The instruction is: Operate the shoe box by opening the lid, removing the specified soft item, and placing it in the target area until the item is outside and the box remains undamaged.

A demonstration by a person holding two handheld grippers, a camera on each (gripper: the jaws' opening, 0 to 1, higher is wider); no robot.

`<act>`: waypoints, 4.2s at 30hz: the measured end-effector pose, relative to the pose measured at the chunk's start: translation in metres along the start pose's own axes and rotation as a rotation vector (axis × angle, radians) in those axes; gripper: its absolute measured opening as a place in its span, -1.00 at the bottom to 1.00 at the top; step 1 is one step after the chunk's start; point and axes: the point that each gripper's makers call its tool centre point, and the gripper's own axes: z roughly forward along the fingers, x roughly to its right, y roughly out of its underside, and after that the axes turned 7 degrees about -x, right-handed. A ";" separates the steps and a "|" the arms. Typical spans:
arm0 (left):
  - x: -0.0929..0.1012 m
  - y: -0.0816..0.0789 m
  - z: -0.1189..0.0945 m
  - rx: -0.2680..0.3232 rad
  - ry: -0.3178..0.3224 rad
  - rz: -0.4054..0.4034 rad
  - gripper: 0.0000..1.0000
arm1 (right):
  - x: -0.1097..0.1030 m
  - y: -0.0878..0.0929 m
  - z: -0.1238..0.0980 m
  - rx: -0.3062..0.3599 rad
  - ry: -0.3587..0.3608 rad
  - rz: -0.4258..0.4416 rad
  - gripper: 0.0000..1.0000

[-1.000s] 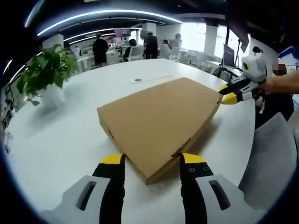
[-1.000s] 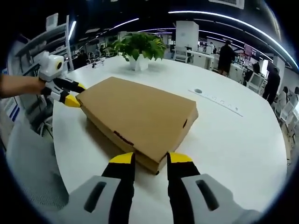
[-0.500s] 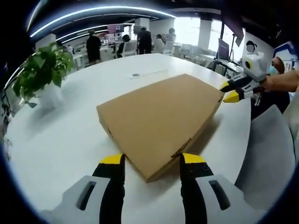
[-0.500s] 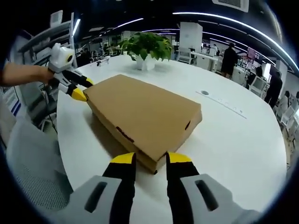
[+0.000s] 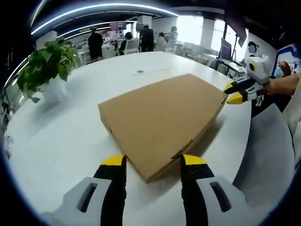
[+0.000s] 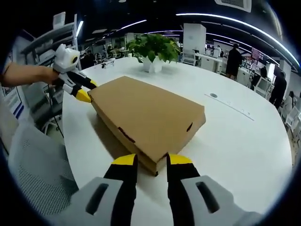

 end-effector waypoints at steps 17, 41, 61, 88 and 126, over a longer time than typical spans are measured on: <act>-0.006 0.009 -0.008 -0.005 -0.028 -0.017 -0.07 | -0.013 -0.005 0.007 0.030 0.018 -0.066 -0.47; 0.007 -0.001 -0.027 0.035 -0.041 -0.058 -0.13 | -0.008 -0.013 0.005 0.068 0.018 0.051 -0.46; 0.015 -0.030 -0.052 0.106 0.018 -0.070 0.20 | -0.017 -0.049 -0.023 0.170 0.013 0.057 -0.20; -0.011 -0.092 -0.077 0.224 0.002 -0.070 0.15 | 0.008 -0.118 -0.042 0.286 0.029 0.032 -0.10; -0.080 -0.134 -0.069 0.227 -0.205 -0.050 -0.85 | 0.048 -0.160 -0.031 0.299 0.084 0.001 -0.21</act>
